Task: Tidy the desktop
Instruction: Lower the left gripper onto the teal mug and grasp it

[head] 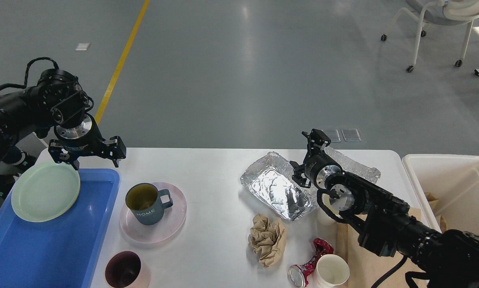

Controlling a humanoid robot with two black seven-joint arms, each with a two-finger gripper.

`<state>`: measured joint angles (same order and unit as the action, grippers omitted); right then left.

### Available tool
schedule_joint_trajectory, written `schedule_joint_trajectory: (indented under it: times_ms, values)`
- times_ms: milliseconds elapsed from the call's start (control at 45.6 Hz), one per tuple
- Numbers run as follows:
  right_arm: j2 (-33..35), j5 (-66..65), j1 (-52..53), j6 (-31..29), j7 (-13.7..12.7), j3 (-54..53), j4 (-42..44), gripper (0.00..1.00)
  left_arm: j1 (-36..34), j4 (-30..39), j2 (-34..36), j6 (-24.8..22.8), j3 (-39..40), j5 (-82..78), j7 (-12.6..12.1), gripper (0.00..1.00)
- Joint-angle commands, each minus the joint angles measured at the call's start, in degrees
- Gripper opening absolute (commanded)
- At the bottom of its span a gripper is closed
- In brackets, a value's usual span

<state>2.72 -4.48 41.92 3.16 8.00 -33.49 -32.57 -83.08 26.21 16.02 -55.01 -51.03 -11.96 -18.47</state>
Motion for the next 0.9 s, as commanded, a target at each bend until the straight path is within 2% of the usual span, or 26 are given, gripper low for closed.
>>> schedule_joint_trajectory:
  times_ms: [0, 175, 746, 877]
  values:
    - [0.0, 0.0, 0.0, 0.0, 0.0, 0.0, -0.04, 1.0, 0.9, 3.14, 0.06, 0.01, 0.58, 0.54, 0.45, 0.97]
    - [0.0, 0.0, 0.0, 0.0, 0.0, 0.0, 0.04, 1.0, 1.69, 6.31, 0.15, 0.01, 0.58, 0.54, 0.54, 0.97]
    - [0.0, 0.0, 0.0, 0.0, 0.0, 0.0, 0.04, 1.0, 7.14, 2.71, -2.58, 0.01, 2.78, 0.45, 0.63, 0.96]
    - [0.0, 0.0, 0.0, 0.0, 0.0, 0.0, 0.05, 1.0, 8.19, 2.53, -2.66, 0.01, 2.78, 0.1, 0.63, 0.93]
